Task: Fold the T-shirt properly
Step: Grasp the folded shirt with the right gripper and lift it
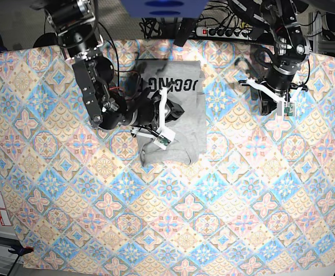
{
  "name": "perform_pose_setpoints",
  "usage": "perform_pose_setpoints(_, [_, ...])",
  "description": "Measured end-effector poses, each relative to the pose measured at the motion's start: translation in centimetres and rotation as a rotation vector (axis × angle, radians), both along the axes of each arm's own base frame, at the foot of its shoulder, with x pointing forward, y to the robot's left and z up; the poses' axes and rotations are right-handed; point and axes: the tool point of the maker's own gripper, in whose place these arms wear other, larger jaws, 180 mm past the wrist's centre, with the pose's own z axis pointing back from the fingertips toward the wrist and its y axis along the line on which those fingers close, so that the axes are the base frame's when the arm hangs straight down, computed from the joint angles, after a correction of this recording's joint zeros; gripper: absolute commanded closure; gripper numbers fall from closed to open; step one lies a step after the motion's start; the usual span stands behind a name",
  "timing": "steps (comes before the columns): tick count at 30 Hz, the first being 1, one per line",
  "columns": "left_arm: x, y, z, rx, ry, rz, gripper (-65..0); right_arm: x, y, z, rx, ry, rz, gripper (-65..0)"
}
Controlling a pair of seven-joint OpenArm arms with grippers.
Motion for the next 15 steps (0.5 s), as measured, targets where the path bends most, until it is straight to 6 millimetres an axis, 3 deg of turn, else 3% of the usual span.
perform_pose_setpoints(4, [0.0,0.0,-0.3,-0.005,0.003,0.001,0.0,-1.8,0.4,-1.6,-0.060,0.046,0.071,-3.3])
perform_pose_setpoints(9, [-0.3,-0.2,-1.6,-0.023,0.051,0.009,0.0,-1.9,4.0,-1.4,-0.069,0.011,0.223,-3.3])
perform_pose_setpoints(13, [-0.2,-0.1,-1.7,-0.022,0.067,0.007,0.0,-5.1,4.6,-3.9,-0.179,0.039,0.407,-3.2])
perform_pose_setpoints(15, [-0.2,-0.1,-1.7,-0.021,0.072,0.007,0.0,-5.6,5.2,-4.0,-0.191,0.037,0.450,-3.2])
